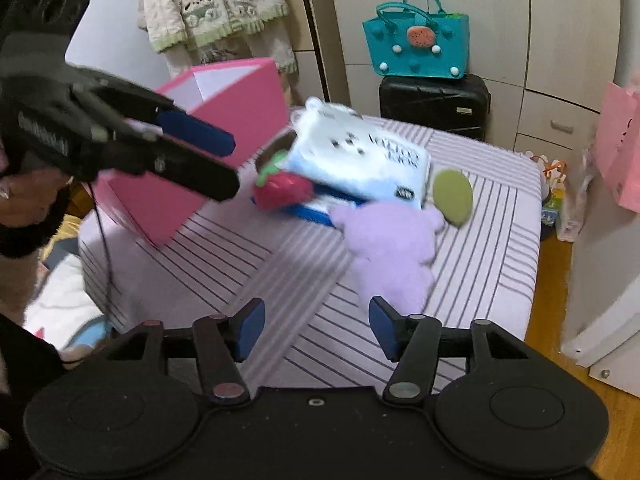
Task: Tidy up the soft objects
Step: 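Move the left gripper to the lilac plush toy and grasp it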
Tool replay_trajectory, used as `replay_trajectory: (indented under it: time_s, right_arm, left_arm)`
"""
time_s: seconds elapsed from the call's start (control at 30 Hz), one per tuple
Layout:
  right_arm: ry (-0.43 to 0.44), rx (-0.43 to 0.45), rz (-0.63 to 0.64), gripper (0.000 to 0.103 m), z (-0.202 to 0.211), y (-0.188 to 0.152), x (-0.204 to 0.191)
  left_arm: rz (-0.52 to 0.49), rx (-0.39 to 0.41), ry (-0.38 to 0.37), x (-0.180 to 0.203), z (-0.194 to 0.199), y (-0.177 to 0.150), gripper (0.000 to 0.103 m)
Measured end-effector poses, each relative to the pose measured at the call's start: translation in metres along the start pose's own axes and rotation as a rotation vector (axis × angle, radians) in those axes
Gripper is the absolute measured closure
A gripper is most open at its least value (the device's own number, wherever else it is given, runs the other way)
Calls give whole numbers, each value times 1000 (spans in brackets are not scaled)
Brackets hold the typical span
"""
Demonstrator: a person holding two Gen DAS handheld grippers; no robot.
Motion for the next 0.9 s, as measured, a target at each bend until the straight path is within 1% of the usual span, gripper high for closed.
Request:
replay_trajectory:
  time_s: [0.07,0.2,0.27,0.3,0.33,0.4,0.43,0.47,0.57,0.63,0.73,0.8,0.9]
  right_arm:
    - [-14,-5,0,38,-8,-8,4]
    - [-70,4,12,35,-20,-18,12]
    - [-84,15,-11,35,-25,-21,15]
    - [-69,22,-32,35,-26,-23,16]
    - [-39,28,-62,35,-28,-24,16]
    - [5,38,-107,35,-30,-24,15]
    - [10,46,-120,35,-32,-23,16]
    - [-1,55,-126,35,-34,-21,17]
    - [-17,73,-146,35,-35,-20,21]
    - [-6,81,-167,35,-34,-19,25]
    - [6,90,-192,35,-32,-19,30]
    - [8,93,-202,35,-31,-20,31]
    - [4,95,-213,34,-32,-22,35]
  left_arm:
    - [-2,-3,-8,4,-8,0,35]
    - [-31,40,13,13,-26,5,36]
    - [-29,46,18,15,-40,7,36]
    - [-19,44,17,14,-47,8,37]
    - [-15,42,17,14,-54,9,39]
    - [-29,20,44,11,-72,9,44]
    - [-35,10,64,9,-79,9,47]
    - [-40,7,85,7,-85,9,48]
    - [-50,12,121,1,-94,13,48]
    - [-45,0,122,-2,-99,13,48]
    - [-40,-45,130,-8,-108,9,48]
    - [-5,-63,128,-13,-115,6,48]
    - [27,-61,112,-15,-118,2,48]
Point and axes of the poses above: each gripper's, at about its wrist camera, not at the fingertips, and z roughly against the way its jaws point, x to its right, y to its top, the point moved 10 cm from there along -z, roughly the way its jaws point, and after that the axes turned 2 degrees about -z, right-handed, at the moved point
